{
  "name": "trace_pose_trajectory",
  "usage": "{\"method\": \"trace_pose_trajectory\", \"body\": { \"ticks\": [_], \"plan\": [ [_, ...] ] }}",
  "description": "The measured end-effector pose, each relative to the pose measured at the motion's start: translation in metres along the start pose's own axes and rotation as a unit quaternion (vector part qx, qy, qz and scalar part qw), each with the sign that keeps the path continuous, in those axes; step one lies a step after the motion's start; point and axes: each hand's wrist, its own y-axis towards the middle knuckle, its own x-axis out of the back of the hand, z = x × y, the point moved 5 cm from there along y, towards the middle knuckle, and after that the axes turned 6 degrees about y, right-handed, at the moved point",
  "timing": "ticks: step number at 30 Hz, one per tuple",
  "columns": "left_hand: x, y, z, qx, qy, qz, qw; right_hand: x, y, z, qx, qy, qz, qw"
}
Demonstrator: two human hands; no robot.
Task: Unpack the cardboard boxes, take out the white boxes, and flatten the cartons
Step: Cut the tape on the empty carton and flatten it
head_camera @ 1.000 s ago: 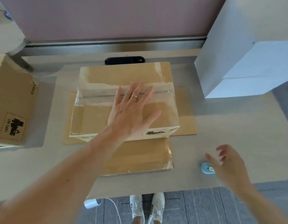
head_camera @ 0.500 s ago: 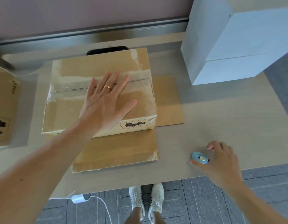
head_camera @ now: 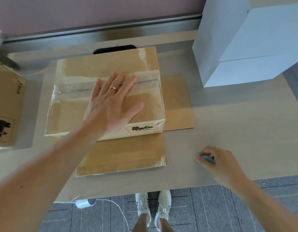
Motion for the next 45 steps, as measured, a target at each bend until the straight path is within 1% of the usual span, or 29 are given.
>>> {"method": "trace_pose_trajectory", "body": {
  "ticks": [2, 4, 6, 8, 11, 15, 19, 20, 22, 24, 27, 29, 31, 35, 38, 41, 45],
  "plan": [
    [0.000, 0.000, 0.000, 0.000, 0.003, 0.002, 1.000, 0.007, 0.005, 0.010, 0.001, 0.054, -0.048, 0.997],
    [0.000, -0.001, 0.001, 0.003, 0.006, 0.003, 1.000, 0.017, 0.015, 0.026, -0.020, 0.154, -0.086, 0.984],
    [0.001, -0.002, 0.000, 0.002, 0.010, 0.003, 1.000, 0.026, 0.024, 0.047, -0.038, 0.297, -0.090, 0.950],
    [0.002, -0.003, -0.001, 0.001, 0.008, 0.002, 1.000, 0.036, 0.031, 0.070, -0.039, 0.383, -0.093, 0.918],
    [0.003, -0.002, -0.001, -0.002, 0.005, 0.007, 1.000, 0.051, 0.038, 0.101, -0.015, 0.445, -0.106, 0.889],
    [0.004, -0.001, -0.001, -0.006, 0.002, 0.010, 1.000, 0.079, 0.045, 0.132, 0.008, 0.483, -0.150, 0.863],
    [0.012, 0.001, -0.002, -0.010, -0.012, -0.022, 1.000, 0.092, 0.053, 0.167, 0.044, 0.600, -0.104, 0.792],
    [0.017, 0.005, -0.002, -0.015, -0.006, -0.038, 0.999, 0.092, 0.056, 0.174, 0.047, 0.607, -0.101, 0.786],
    [0.026, 0.019, -0.003, -0.030, -0.010, -0.074, 0.997, 0.091, 0.062, 0.180, 0.051, 0.579, -0.124, 0.804],
    [0.033, 0.040, -0.003, -0.057, -0.034, -0.087, 0.994, 0.087, 0.070, 0.186, 0.065, 0.552, -0.140, 0.820],
    [0.034, 0.074, -0.011, -0.130, -0.082, -0.073, 0.985, 0.078, 0.082, 0.188, 0.085, 0.524, -0.159, 0.832],
    [0.034, 0.095, -0.018, -0.172, -0.122, -0.064, 0.976, 0.070, 0.089, 0.184, 0.071, 0.525, -0.167, 0.831],
    [0.035, 0.113, -0.026, -0.207, -0.136, -0.056, 0.967, 0.064, 0.095, 0.181, 0.053, 0.541, -0.154, 0.825],
    [0.035, 0.144, -0.038, -0.291, -0.088, -0.041, 0.952, 0.060, 0.107, 0.183, 0.060, 0.523, -0.106, 0.843],
    [0.031, 0.159, -0.040, -0.298, -0.083, -0.032, 0.950, 0.059, 0.114, 0.178, 0.056, 0.536, -0.096, 0.837],
    [0.026, 0.164, -0.041, -0.278, -0.100, -0.053, 0.954, 0.057, 0.116, 0.175, 0.061, 0.562, -0.067, 0.822],
    [0.023, 0.166, -0.041, -0.251, -0.124, -0.067, 0.958, 0.059, 0.115, 0.173, 0.076, 0.567, -0.044, 0.819]
  ]
}}
